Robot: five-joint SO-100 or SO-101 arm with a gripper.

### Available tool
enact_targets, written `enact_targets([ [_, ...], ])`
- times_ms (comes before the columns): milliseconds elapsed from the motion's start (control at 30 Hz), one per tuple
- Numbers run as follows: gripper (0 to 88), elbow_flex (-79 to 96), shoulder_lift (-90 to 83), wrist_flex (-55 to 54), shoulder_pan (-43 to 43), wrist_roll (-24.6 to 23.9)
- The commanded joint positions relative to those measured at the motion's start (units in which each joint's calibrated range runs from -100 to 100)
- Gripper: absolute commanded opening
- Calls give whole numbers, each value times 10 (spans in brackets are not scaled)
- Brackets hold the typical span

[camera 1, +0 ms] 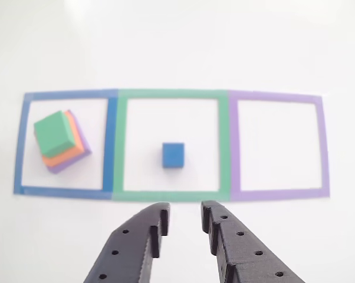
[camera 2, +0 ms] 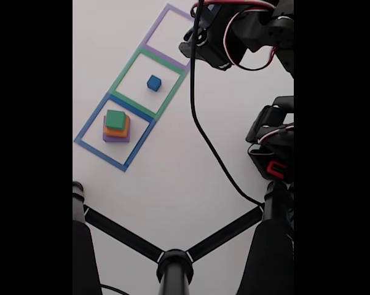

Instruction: Tower of hanoi

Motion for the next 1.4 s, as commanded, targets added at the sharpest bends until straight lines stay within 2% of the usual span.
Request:
enact_targets([
  [0, 127, 195, -85, -168, 25, 0],
  [200, 237, 463, -145, -401, 56, 0],
  [433, 272, 694, -143, -686, 56, 0],
  [667, 291, 853, -56, -971, 64, 0],
  [967, 298, 890, 182, -1275, 58, 0],
  [1367, 299, 829, 417, -1476, 44, 0],
])
